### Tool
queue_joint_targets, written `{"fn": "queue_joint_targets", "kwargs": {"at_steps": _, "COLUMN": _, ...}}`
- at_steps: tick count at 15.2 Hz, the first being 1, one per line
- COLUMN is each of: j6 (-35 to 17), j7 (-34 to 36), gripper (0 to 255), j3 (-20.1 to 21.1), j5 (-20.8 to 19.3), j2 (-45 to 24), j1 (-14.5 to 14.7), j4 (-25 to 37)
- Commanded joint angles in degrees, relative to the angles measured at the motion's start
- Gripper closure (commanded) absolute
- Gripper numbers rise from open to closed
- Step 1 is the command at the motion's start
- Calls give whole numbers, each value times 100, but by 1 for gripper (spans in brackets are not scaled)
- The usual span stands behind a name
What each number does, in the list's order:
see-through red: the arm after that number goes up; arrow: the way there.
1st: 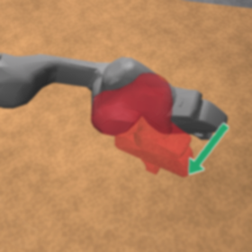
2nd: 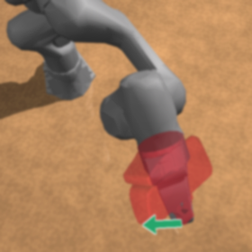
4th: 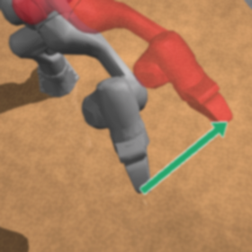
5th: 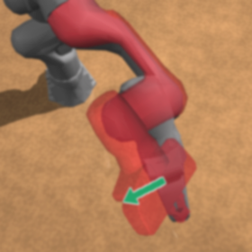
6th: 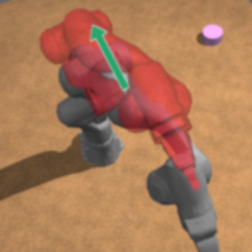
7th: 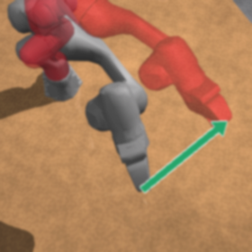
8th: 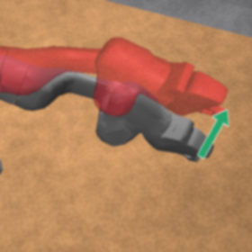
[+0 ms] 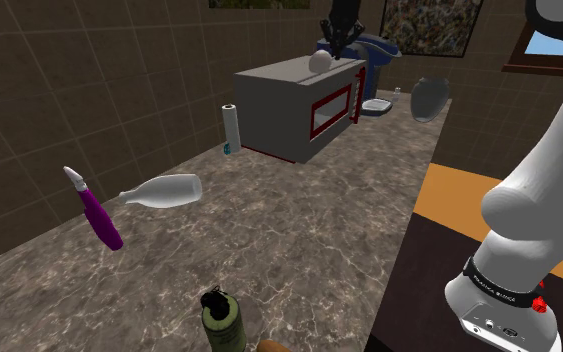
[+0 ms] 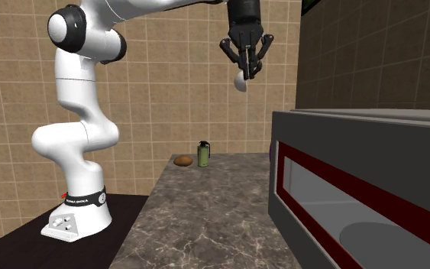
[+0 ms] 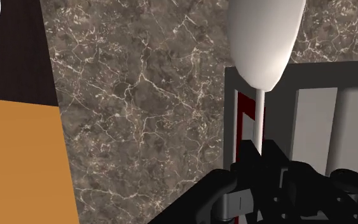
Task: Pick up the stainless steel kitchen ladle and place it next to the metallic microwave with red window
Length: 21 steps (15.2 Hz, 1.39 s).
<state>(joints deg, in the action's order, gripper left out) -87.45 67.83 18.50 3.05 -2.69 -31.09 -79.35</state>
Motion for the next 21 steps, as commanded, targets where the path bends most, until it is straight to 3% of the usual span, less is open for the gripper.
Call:
{"fn": "queue_joint_targets", "kwargs": {"at_steps": 1, "j6": 37, "j7": -209, "gripper": 255, "j3": -94, "j5": -3, "j2": -87, "j1": -104, "j4": 109}}
{"fn": "queue_joint_targets", "kwargs": {"at_steps": 21, "j6": -1633, "j7": -408, "gripper": 255, "j3": -134, "j5": 155, "j2": 371, "j1": -154, "j4": -2008}}
